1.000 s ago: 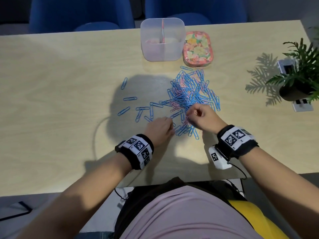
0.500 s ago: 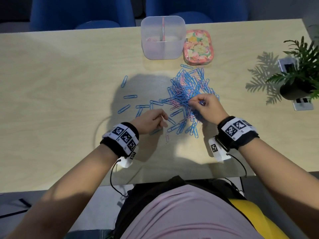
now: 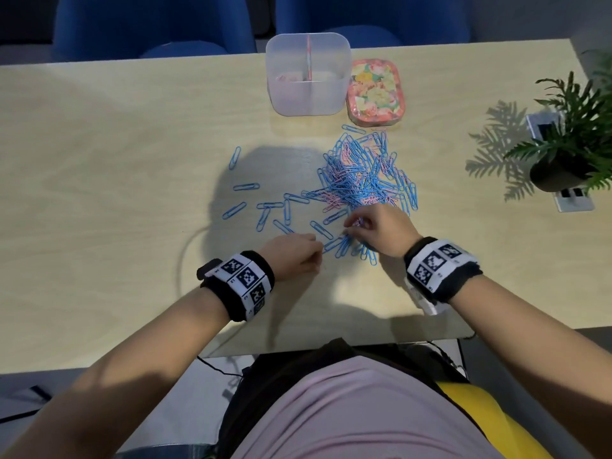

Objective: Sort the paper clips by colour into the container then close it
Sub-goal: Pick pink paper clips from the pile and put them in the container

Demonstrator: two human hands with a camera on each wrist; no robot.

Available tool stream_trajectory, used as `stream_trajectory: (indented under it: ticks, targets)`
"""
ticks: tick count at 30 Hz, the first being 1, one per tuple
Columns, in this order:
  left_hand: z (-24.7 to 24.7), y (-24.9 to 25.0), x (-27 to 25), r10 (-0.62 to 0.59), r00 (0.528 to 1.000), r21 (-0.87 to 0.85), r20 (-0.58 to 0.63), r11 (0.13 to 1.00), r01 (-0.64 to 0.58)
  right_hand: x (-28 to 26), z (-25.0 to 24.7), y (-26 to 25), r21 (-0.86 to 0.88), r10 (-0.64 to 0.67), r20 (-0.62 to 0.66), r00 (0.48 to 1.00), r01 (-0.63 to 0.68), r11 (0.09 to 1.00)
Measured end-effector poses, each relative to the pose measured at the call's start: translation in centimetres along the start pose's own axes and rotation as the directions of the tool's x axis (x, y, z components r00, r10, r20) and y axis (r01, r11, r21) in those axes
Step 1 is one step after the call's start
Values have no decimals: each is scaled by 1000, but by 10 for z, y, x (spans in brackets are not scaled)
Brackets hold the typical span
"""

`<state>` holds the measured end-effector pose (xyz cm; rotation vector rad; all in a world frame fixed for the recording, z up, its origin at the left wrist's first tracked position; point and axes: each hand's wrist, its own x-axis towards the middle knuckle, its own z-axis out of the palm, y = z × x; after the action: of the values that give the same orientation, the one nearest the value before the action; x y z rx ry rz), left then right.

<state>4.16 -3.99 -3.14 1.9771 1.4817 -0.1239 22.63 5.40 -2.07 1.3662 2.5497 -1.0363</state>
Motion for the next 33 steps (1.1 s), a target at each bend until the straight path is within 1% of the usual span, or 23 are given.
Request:
stream_trajectory:
  ticks: [1,2,4,6,8,10,11,12,13,15,17,19,21,22,25,27,30,31,33]
  targets:
    - [0,1,-1,-11,1000,-44,-16,999,10,-1,1,-2,-101,-33,-7,999,32,994]
    - [-1,1,-1,-37,998,-120,-41,992,31,-2,3,-2,-148,-61,-8,998,59,987]
    - [-8,0,0,-148,985,-295,-90,948,116,-2,4,-1,-192,-81,0,997,79,978]
    - [-15,-3,5,-259,960,-457,-111,871,182,-3,4,1,-209,-69,35,997,74,975]
    - [-20,-3,13,-321,941,-607,-108,771,194,-3,2,1,-194,-47,62,997,58,979]
    - [-25,2,22,-375,924,-705,-73,675,218,-4,0,1,-172,-48,56,997,57,983]
    - [-27,5,26,-399,915,-719,-64,654,235,-4,-1,1,-163,-48,43,998,55,985]
    - [-28,8,30,-420,905,-706,-71,662,252,-4,-2,1,-158,-50,23,998,53,986]
    - [-29,10,34,-436,895,-651,-95,707,275,-5,-4,2,-167,-52,4,999,52,985]
    - [-28,12,40,-443,878,-485,-182,817,312,-5,-8,4,-225,-66,-22,998,59,973]
    - [-24,12,45,-439,862,-359,-255,870,337,-5,-10,7,-287,-72,-18,997,64,956]
    - [-20,11,47,-437,852,-295,-288,887,355,-5,-9,8,-321,-69,5,998,67,945]
    - [-20,7,43,-458,843,-302,-283,877,375,-7,-6,7,-338,-67,29,997,72,938]
    - [-22,3,40,-470,842,-311,-264,868,387,-8,-4,8,-339,-68,22,997,71,938]
    - [-28,-9,27,-464,868,-294,-180,867,402,-9,-6,5,-269,-52,-44,998,38,962]
    - [-33,-15,21,-449,878,-259,-167,879,400,-7,-4,0,-200,-40,-70,997,25,979]
    - [-41,-15,23,-447,866,-285,-223,880,380,0,4,-9,-156,-46,-55,997,37,987]
    - [-43,-13,27,-432,866,-294,-252,887,357,2,7,-11,-153,-36,-26,999,31,988]
    - [-46,-7,35,-368,881,-263,-297,919,295,8,13,-11,-157,-4,49,999,12,988]
